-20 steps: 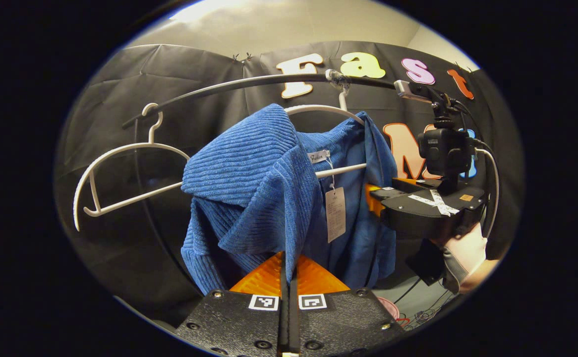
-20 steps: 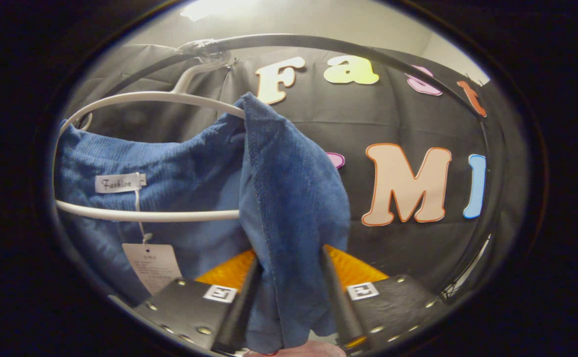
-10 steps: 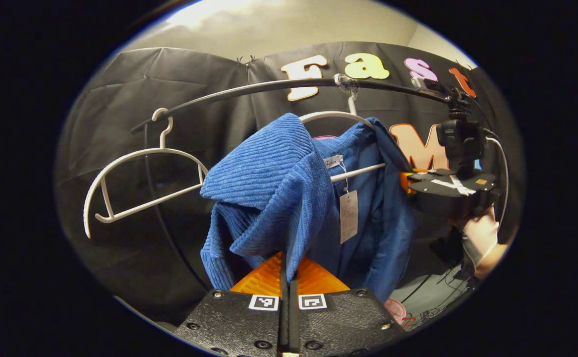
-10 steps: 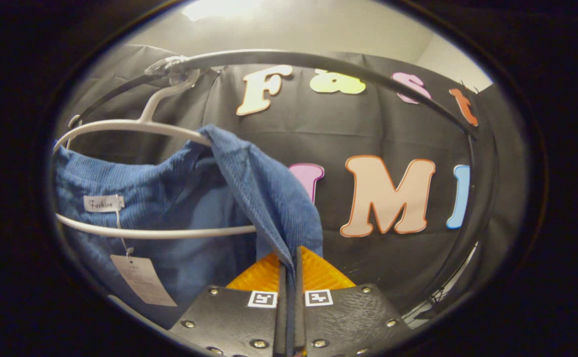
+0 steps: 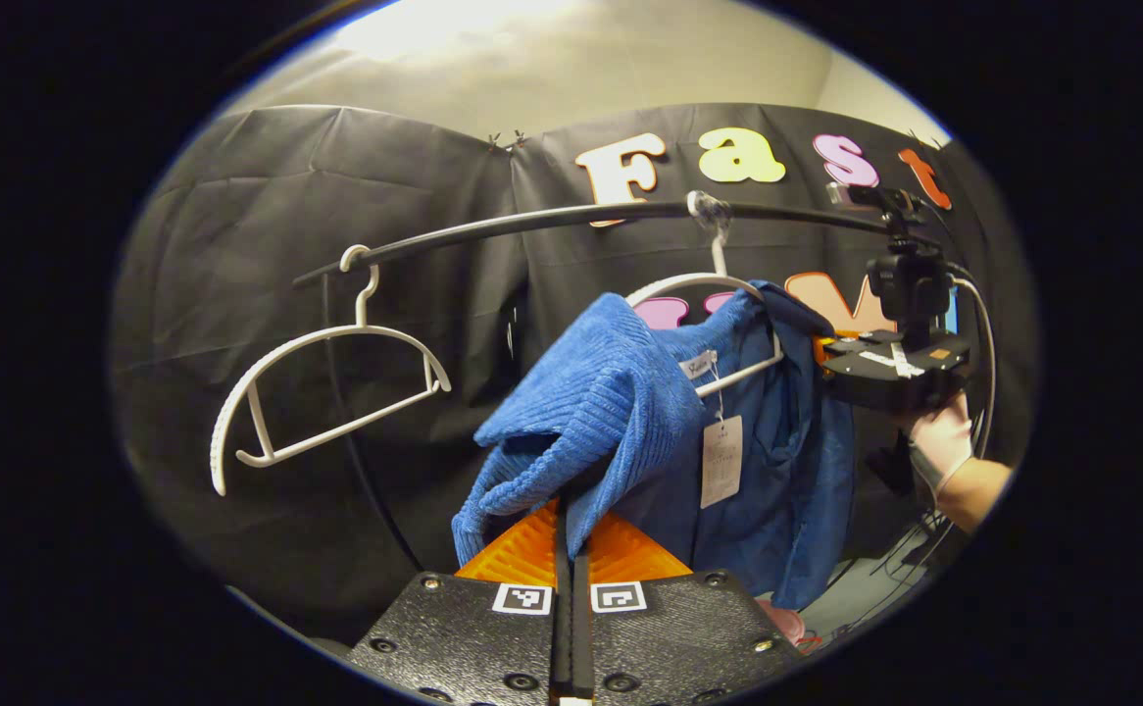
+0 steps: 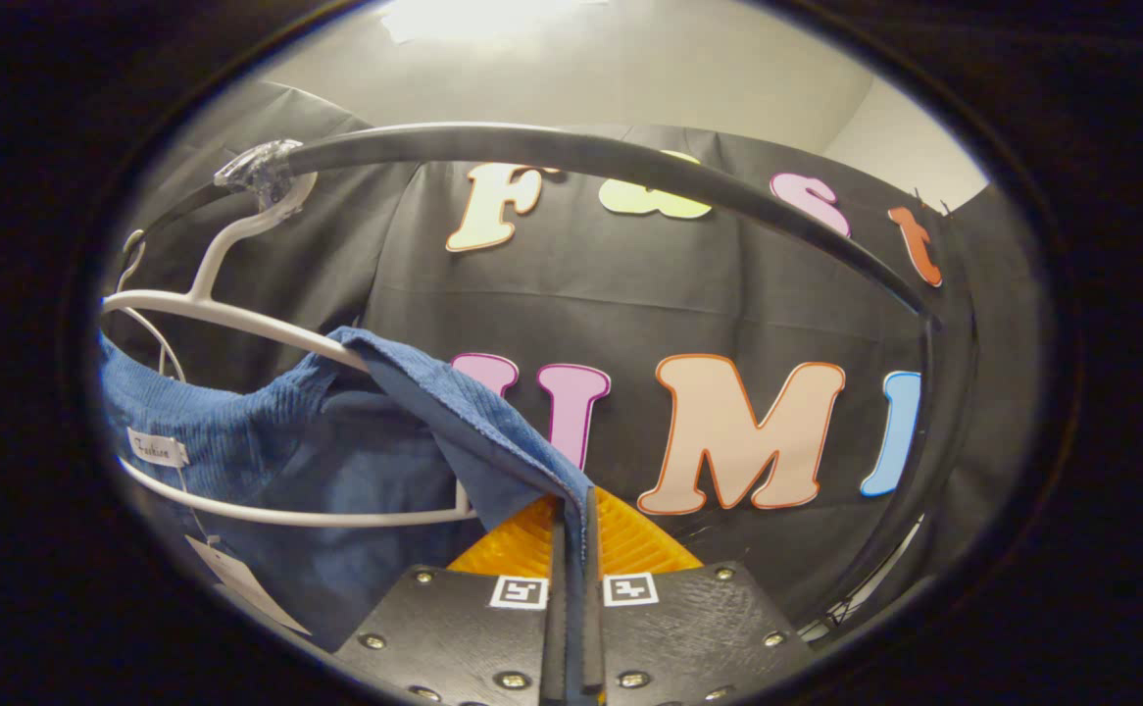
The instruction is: Grasp the clothes on the hanger with both hands and then place them into the laundry hamper below.
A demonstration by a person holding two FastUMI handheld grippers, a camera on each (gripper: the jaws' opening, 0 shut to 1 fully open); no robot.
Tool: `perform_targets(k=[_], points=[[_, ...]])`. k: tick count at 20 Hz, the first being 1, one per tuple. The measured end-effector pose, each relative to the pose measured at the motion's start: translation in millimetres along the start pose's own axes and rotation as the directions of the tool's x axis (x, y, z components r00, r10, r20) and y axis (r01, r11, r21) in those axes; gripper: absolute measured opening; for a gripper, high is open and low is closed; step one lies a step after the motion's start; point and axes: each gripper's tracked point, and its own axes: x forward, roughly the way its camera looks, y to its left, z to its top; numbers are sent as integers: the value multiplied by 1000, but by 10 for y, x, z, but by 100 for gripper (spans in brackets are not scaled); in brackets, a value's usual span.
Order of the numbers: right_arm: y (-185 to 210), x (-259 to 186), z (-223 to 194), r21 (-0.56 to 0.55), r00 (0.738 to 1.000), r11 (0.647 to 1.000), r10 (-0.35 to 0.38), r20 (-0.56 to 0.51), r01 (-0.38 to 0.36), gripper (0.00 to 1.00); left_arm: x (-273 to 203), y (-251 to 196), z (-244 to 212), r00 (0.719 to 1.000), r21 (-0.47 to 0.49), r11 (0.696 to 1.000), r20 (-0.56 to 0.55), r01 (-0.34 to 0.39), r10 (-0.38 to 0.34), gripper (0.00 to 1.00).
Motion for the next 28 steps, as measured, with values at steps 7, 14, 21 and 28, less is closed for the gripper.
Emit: perform_targets(k=[7,14,21,28], points=[[-101,232,191,-20,999,1000,-3,51,4,6,-196,127,277,999,-160,986,-17,46,-49,1],[-131,390,266,-41,995,999,-21,101,25,6,-326,514,725,998,-128,991,46,-33,40,0],[-151,446,280,-49,992,998,-20,127,26,6,-199,1067,847,983,-107,980,67,-165,172,0],[-154,449,243,-53,992,998,-16,125,23,6,142,1270,824,970,-29,972,68,-233,234,2]])
